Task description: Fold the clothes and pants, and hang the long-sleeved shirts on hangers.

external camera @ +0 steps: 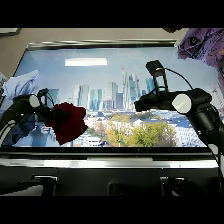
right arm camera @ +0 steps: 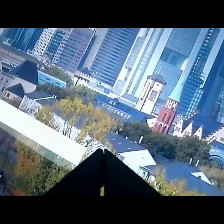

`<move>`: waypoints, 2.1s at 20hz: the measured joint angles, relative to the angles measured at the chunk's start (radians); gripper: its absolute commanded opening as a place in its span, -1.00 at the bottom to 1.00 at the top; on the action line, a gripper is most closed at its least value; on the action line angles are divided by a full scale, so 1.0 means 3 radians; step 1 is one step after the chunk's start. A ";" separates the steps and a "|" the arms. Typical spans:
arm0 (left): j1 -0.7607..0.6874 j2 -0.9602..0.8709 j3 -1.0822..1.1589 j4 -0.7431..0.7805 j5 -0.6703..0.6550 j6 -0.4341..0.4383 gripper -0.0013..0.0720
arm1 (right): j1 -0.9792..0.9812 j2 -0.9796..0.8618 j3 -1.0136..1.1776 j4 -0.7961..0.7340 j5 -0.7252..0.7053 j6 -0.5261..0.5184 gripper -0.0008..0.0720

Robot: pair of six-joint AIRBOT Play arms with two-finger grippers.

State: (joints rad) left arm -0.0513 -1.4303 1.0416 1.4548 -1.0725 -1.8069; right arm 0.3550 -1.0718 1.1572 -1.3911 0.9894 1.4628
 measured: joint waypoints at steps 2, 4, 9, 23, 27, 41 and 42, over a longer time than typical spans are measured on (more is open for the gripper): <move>-0.0050 -0.0074 -0.0023 -0.0214 0.0025 0.0057 -0.91 | 0.0000 0.0000 0.0000 0.0000 -0.0018 0.0000 -0.89; -0.0163 -0.0100 0.0000 -0.0590 0.0056 0.0184 -0.91 | 0.0000 0.0001 0.0000 0.0001 -0.0022 -0.0001 -0.89; -0.0904 -0.0125 0.0184 -0.1542 0.0310 0.0328 -0.92 | 0.0000 0.0098 0.0000 -0.0090 0.0207 -0.0003 -0.89; -0.1488 -0.0195 0.0252 -0.2040 0.0890 -0.0074 0.99 | -0.0364 0.0395 -0.0050 -0.0774 0.1109 0.0131 0.36; -0.0815 0.0005 0.0252 -0.1998 0.0519 0.0090 0.99 | -0.1359 0.0186 -0.0490 -0.0060 0.1072 0.0323 0.35; -0.0243 0.0090 0.0252 -0.1984 0.0238 0.0177 0.99 | -0.1508 -0.0757 -0.1788 0.2447 0.0398 -0.0862 0.56; -0.0242 0.0090 0.0252 -0.1984 0.0237 0.0177 0.99 | -0.1476 -0.0792 -0.1795 0.2469 0.0333 -0.0865 0.54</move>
State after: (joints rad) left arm -0.1238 -1.4033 1.1172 0.8597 -1.0016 -1.7538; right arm -0.0879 -1.3094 0.6186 -0.6502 1.0893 1.2034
